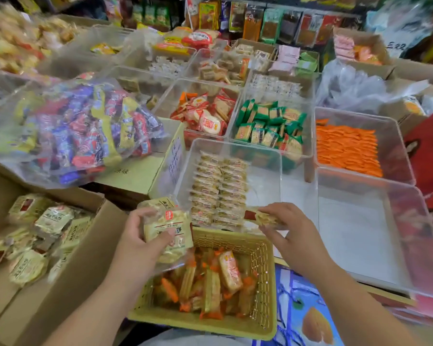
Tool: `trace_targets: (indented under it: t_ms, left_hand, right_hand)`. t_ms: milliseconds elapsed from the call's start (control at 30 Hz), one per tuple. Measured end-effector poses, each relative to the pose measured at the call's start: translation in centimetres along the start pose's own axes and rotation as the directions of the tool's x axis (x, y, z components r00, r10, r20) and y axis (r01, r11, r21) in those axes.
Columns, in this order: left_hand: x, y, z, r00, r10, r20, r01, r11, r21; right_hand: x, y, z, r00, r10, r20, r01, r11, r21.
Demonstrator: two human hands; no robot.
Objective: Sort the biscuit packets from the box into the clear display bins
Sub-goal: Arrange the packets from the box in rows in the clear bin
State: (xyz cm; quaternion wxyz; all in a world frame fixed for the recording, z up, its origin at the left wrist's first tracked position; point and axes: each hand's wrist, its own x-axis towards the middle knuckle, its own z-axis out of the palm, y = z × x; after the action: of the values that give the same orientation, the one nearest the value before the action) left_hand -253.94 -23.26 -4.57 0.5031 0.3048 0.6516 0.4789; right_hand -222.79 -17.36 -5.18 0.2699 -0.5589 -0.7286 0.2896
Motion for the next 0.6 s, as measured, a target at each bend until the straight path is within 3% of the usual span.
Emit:
trace_targets:
  t_ms: [100, 167, 300, 433, 533, 600]
  left_hand:
    - [1.9, -0.5, 2.1, 0.998, 0.049, 0.034, -0.054, 0.987, 0.15]
    - [2.6, -1.0, 3.4, 0.996, 0.075, 0.054, -0.086, 0.962, 0.258]
    - [3.5, -2.1, 4.6, 0.996, 0.086, 0.013, -0.083, 0.911, 0.405]
    - [3.7, -2.7, 4.6, 0.997, 0.072, -0.005, -0.064, 0.916, 0.395]
    - [3.9, -2.5, 4.4, 0.998, 0.068, -0.006, -0.06, 0.917, 0.394]
    - [4.2, -2.5, 4.2, 0.998, 0.059, 0.0, -0.054, 0.918, 0.392]
  right_hand:
    - [3.4, 1.5, -2.1, 0.988, 0.042, 0.147, -0.008, 0.974, -0.226]
    - [5.7, 2.0, -2.6, 0.956, 0.048, 0.289, 0.065, 0.927, -0.37]
    - [9.6, 2.5, -1.5, 0.861, 0.068, 0.503, 0.339, 0.661, -0.67]
    - [11.7, 3.4, 0.3, 0.811, 0.1, 0.576, 0.476, 0.459, -0.75]
    - [12.4, 4.3, 1.7, 0.772, 0.111, 0.625, 0.541, 0.402, -0.739]
    - [12.6, 4.8, 2.6, 0.737, 0.17, 0.654, 0.547, 0.419, -0.725]
